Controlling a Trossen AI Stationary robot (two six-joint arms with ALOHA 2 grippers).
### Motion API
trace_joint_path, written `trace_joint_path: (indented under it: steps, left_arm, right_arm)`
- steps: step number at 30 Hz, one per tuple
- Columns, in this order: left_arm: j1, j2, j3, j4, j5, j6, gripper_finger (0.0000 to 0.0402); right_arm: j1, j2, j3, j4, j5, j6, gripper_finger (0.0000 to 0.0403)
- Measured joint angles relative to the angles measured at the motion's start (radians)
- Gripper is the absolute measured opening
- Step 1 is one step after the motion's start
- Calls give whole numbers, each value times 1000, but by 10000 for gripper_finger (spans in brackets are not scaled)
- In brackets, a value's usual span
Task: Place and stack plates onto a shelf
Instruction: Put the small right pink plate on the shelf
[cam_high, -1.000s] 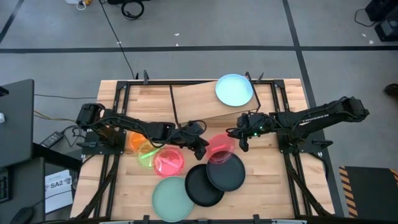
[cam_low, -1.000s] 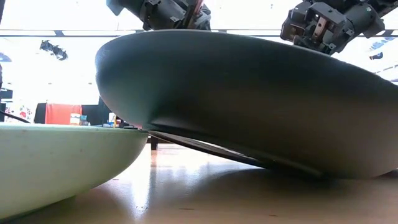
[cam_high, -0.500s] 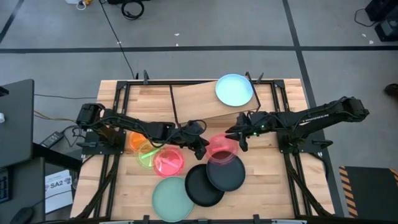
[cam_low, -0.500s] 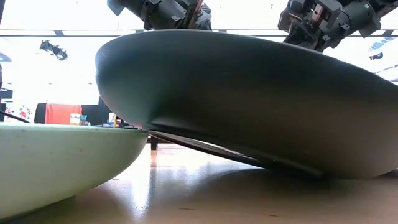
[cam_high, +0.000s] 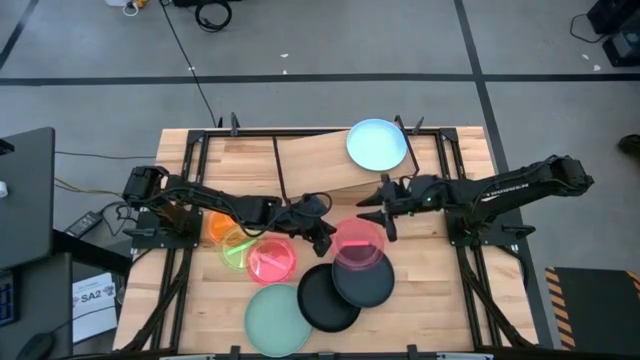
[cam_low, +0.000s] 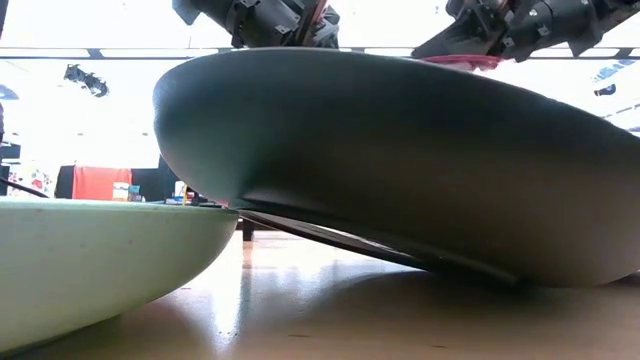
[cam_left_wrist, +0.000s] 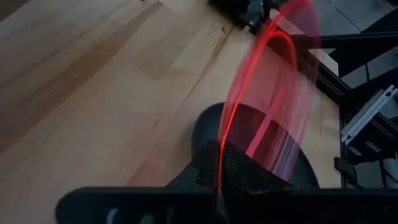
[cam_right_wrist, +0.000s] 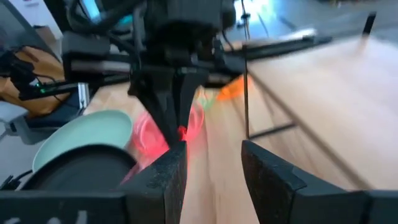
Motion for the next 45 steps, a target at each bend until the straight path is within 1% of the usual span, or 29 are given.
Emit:
trace_joint_path:
  steps: [5,9,13,17,20,22,25,31,35,39,45]
  left_arm:
    - [0,0,0,-1,1,0,6]
    - [2,-1,0,-1,0,0,5]
    - [2,-1,0,-1,4,0,4]
    - [16,-1,14,-7,71,-4,4]
    - [35,-2,46,-7,134,6,3]
    - [50,-2,80,-40,177,9,3]
    - [77,-2,146,-123,246,42,3]
    - [147,-2,308,-398,313,117,3]
    - [205,-2,426,-591,323,192,3]
    - [278,-2,533,-755,325,250,4]
    - [408,-2,642,-924,324,300,4]
  right_arm:
    - [0,-34,0,70,1,-79,158]
    - [0,-107,0,69,1,-126,159]
    - [0,-194,0,61,1,-137,159]
    - [0,-291,0,21,1,-137,158]
    - [0,-365,0,-28,1,-137,158]
    - [0,-413,0,-64,1,-137,158]
    - [0,-478,0,-126,1,-137,158]
    - [0,-568,0,-226,1,-137,157]
    - [0,-597,0,-275,1,-137,158]
    - [0,-600,0,-316,1,-137,157]
    - [0,-591,0,-371,1,-136,156]
